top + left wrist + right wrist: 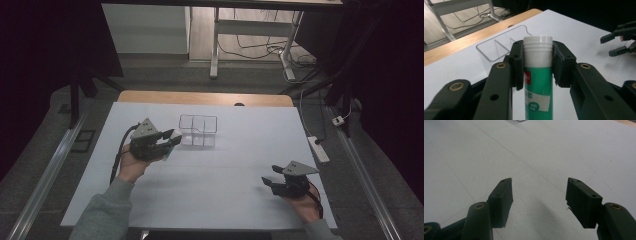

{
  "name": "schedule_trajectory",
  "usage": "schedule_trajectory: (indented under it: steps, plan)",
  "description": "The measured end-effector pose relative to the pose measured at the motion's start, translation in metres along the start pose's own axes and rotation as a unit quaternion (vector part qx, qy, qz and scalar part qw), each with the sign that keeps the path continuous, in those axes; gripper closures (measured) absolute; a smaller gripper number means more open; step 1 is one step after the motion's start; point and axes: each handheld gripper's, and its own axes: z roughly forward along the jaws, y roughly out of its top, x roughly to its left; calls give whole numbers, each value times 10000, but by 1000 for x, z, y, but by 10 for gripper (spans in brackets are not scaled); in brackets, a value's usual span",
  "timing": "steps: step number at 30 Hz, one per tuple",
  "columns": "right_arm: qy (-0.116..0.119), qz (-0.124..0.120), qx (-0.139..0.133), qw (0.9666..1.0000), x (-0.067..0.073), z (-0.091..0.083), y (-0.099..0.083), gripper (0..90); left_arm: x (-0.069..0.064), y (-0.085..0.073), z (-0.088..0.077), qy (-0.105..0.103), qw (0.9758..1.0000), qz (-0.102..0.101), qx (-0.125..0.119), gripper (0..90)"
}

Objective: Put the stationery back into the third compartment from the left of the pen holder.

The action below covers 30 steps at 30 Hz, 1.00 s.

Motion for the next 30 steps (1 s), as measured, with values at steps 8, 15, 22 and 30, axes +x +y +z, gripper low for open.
schedule_trajectory:
  steps: [8,15,22,30]
  plan:
    - [65,21,-59,10000,-2,-2,-1,380,-3,11,13,-111,9999,81,-62,645]
    - [129,-28,-91,9999,-1,-3,-1,368,-7,22,22,-120,9997,154,-120,645]
    - [139,-35,-134,9998,-1,-4,-1,349,-6,33,32,-66,9996,187,-210,645]
    - [128,-69,-43,9999,0,-3,-2,344,-3,40,44,-76,9996,108,-253,646]
